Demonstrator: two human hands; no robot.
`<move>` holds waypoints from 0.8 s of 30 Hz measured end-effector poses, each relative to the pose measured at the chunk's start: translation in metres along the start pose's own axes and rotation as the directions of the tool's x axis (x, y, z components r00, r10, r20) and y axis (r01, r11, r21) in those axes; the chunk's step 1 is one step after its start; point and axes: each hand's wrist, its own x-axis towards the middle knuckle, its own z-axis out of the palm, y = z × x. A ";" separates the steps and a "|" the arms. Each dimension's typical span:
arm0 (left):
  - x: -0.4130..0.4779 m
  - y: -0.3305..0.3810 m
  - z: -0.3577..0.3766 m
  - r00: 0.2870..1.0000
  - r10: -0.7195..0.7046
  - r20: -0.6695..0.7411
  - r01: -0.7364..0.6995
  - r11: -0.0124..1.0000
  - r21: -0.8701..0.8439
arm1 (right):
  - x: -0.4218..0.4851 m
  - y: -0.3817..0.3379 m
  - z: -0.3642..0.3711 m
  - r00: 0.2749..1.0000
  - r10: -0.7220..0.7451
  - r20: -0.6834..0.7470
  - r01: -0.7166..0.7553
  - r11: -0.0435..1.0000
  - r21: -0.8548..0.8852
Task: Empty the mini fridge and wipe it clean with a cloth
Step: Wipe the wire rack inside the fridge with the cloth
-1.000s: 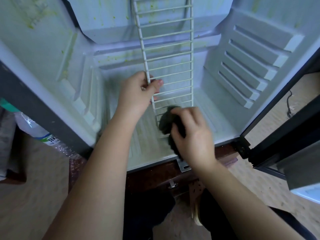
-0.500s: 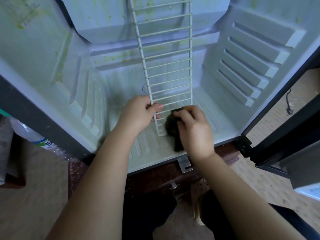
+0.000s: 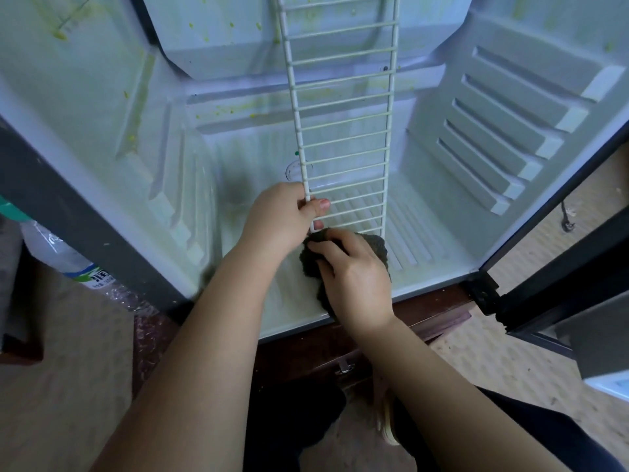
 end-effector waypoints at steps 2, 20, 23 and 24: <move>0.001 0.000 -0.001 1.000 -0.010 0.002 0.010 1.000 -0.006 | 0.002 0.005 -0.002 1.000 -0.022 0.016 0.022 1.000 0.020; 0.003 0.005 0.001 0.998 -0.013 0.053 0.012 1.000 0.009 | -0.005 0.008 -0.012 1.000 -0.017 0.025 0.017 1.000 0.005; 0.003 0.007 -0.001 0.997 -0.034 0.074 0.037 0.999 -0.032 | -0.003 0.007 -0.004 0.999 -0.020 0.051 0.018 0.999 0.026; 0.002 0.007 -0.002 0.996 -0.037 0.083 0.040 0.998 -0.038 | -0.002 0.011 -0.006 0.998 -0.019 0.056 0.017 0.999 0.027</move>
